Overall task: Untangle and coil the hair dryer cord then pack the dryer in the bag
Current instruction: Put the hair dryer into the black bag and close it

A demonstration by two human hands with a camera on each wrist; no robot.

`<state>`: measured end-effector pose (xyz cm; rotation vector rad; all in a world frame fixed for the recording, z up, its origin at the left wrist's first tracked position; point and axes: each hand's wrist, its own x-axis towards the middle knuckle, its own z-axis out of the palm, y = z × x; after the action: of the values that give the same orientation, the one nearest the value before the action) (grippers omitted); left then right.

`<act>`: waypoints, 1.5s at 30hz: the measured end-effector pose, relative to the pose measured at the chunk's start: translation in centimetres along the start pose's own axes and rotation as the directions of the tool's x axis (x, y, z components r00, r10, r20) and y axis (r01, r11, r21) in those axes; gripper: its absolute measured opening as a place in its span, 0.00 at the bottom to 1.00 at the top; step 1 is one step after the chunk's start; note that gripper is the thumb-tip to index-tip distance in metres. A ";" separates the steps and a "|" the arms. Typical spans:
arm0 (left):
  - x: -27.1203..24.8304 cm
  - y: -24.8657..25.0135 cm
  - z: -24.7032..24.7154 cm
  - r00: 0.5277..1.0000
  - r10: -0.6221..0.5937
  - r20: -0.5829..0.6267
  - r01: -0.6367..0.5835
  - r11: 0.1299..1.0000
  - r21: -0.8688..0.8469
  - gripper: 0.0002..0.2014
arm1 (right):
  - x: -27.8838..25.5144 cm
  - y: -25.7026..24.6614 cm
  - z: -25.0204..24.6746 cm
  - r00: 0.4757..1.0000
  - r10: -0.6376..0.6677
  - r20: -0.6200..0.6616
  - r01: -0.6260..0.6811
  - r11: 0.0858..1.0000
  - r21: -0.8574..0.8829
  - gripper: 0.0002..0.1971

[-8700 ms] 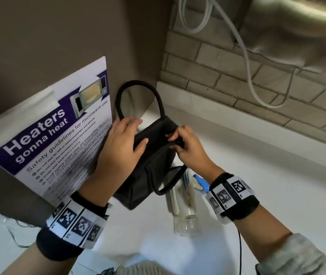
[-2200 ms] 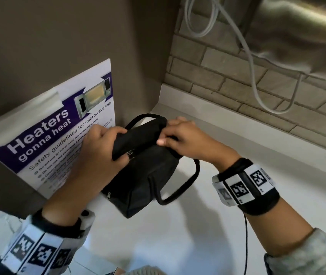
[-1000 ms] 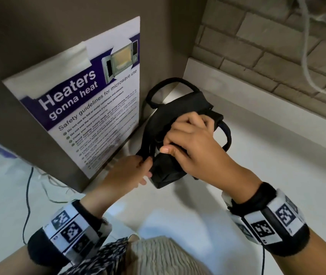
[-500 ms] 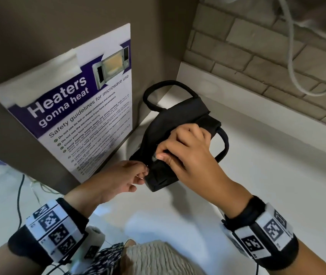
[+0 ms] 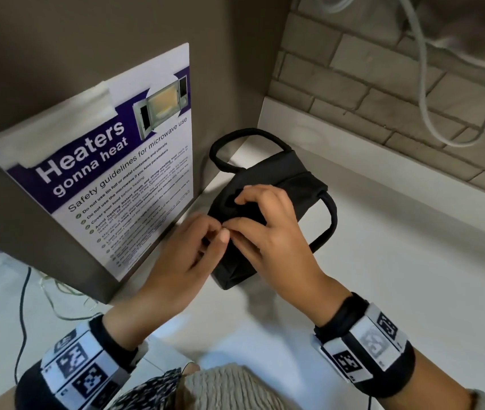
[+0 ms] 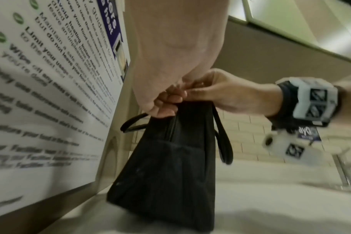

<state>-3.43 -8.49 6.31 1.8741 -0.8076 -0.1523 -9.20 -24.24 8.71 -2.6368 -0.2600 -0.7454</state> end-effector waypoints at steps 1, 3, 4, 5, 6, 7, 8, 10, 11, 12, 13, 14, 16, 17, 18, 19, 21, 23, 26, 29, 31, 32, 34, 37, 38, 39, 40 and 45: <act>-0.4 -0.5 0.1 1.000 0.011 0.018 -0.012 0.999 0.050 0.10 | 0.1 -0.1 -0.1 1.000 0.014 -0.011 -0.013 1.000 0.020 0.05; -0.8 -1.4 0.5 1.000 0.030 -0.004 -0.028 0.982 0.187 0.11 | 0.3 -0.4 -0.3 0.997 0.045 -0.057 -0.042 0.997 0.059 0.04; -0.8 -1.7 0.7 0.998 0.037 -0.045 -0.026 0.973 0.229 0.13 | 0.4 -0.5 -0.3 0.995 0.055 -0.078 -0.049 0.996 0.071 0.04; -0.7 -1.9 0.9 0.995 0.045 -0.093 -0.021 0.969 0.244 0.14 | 0.4 -0.6 -0.3 0.994 0.055 -0.093 -0.048 0.996 0.075 0.03; -0.4 -1.9 1.1 0.989 0.059 -0.133 -0.025 0.968 0.248 0.14 | 0.4 -0.8 -0.2 0.994 0.045 -0.103 -0.038 0.997 0.073 0.04; -0.2 -1.9 1.3 0.984 0.077 -0.161 -0.034 0.967 0.252 0.14 | 0.3 -0.8 0.0 0.994 0.027 -0.110 -0.019 0.997 0.070 0.04; 0.1 -1.8 1.5 0.981 0.085 -0.172 -0.039 0.966 0.255 0.14 | 0.3 -0.9 0.2 0.993 0.006 -0.117 0.002 0.998 0.068 0.04; 0.4 -1.6 2.0 0.982 0.070 -0.178 -0.024 0.968 0.251 0.13 | 0.1 -0.8 0.7 0.992 -0.028 -0.121 0.037 0.997 0.065 0.03; 0.5 -1.5 2.2 0.982 0.057 -0.179 -0.012 0.970 0.244 0.14 | 0.1 -0.8 0.8 0.992 -0.042 -0.119 0.049 0.997 0.061 0.02; 0.5 -1.5 2.4 0.982 0.052 -0.179 -0.007 0.969 0.246 0.14 | 0.0 -0.7 0.9 0.992 -0.053 -0.115 0.060 0.997 0.056 0.02; 0.5 -1.6 2.5 0.982 0.057 -0.177 -0.010 0.967 0.254 0.14 | 0.0 -0.7 0.9 0.992 -0.058 -0.114 0.064 0.997 0.051 0.02; 0.5 -1.6 2.5 0.982 0.072 -0.176 -0.023 0.964 0.264 0.13 | 0.0 -0.7 0.7 0.992 -0.050 -0.114 0.056 0.997 0.048 0.02; 0.7 -1.6 2.3 0.977 0.113 -0.178 -0.061 0.960 0.274 0.12 | 0.1 -0.7 0.4 0.994 0.008 -0.110 -0.004 0.999 0.043 0.04; 0.7 -1.6 2.3 0.974 0.131 -0.184 -0.076 0.958 0.276 0.11 | 0.2 -0.7 0.1 0.993 0.045 -0.110 -0.040 0.998 0.045 0.04; 0.8 -1.6 2.3 0.971 0.143 -0.191 -0.086 0.957 0.278 0.10 | 0.4 -0.6 -0.1 0.991 0.077 -0.113 -0.071 0.996 0.053 0.04; 1.0 -1.6 2.2 0.968 0.151 -0.199 -0.091 0.955 0.282 0.09 | 0.6 -0.5 -0.3 0.988 0.101 -0.120 -0.094 0.994 0.062 0.04; 1.1 -1.8 2.3 0.964 0.164 -0.211 -0.093 0.946 0.310 0.07 | 1.1 -0.3 -0.8 0.982 0.132 -0.137 -0.123 0.990 0.071 0.03; 1.2 -2.0 2.3 0.962 0.177 -0.207 -0.099 0.934 0.342 0.07 | 1.7 0.3 -1.4 0.974 0.159 -0.164 -0.148 0.986 0.076 0.04; 1.0 -2.4 2.3 0.964 0.173 -0.203 -0.090 0.927 0.363 0.07 | 3.0 2.9 -2.9 0.946 0.221 -0.236 -0.214 0.975 0.056 0.04; 0.8 -2.7 2.2 0.966 0.157 -0.203 -0.070 0.921 0.383 0.07 | 4.3 7.4 -4.3 0.901 0.346 -0.262 -0.344 0.937 0.054 0.04; 0.8 -2.9 2.2 0.969 0.141 -0.204 -0.061 0.933 0.354 0.07 | 4.7 10.8 -4.3 0.846 0.480 -0.231 -0.472 0.877 0.092 0.04; 0.8 -3.0 2.1 0.969 0.136 -0.205 -0.060 0.939 0.339 0.06 | 4.8 12.4 -4.0 0.806 0.557 -0.200 -0.547 0.830 0.109 0.05; 0.8 -3.2 2.2 0.968 0.136 -0.212 -0.061 0.944 0.325 0.06 | 4.6 15.3 -3.1 0.706 0.696 -0.129 -0.678 0.718 0.160 0.05; 0.5 -3.2 2.3 0.967 0.125 -0.223 -0.050 0.948 0.315 0.07 | 3.8 17.6 -1.6 0.487 0.873 0.038 -0.799 0.428 0.423 0.06; 0.4 -3.1 2.3 0.965 0.131 -0.225 -0.053 0.946 0.321 0.07 | 3.4 17.9 -1.1 0.418 0.901 0.115 -0.814 0.315 0.488 0.08; 0.4 -3.0 2.3 0.964 0.136 -0.227 -0.055 0.942 0.331 0.08 | 2.9 17.9 -0.7 0.373 0.907 0.196 -0.822 0.225 0.523 0.09; 0.3 -3.0 2.4 0.964 0.137 -0.229 -0.052 0.939 0.340 0.08 | 2.4 17.6 -0.3 0.355 0.895 0.268 -0.826 0.166 0.539 0.10; 0.3 -2.7 2.3 0.968 0.116 -0.223 -0.036 0.942 0.334 0.07 | 0.6 17.1 1.3 0.302 0.849 0.433 -0.759 -0.060 0.648 0.12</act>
<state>-3.01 -9.79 3.00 2.1171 -0.7699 0.2712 -3.31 -39.16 2.63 -1.3385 0.8605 -0.1732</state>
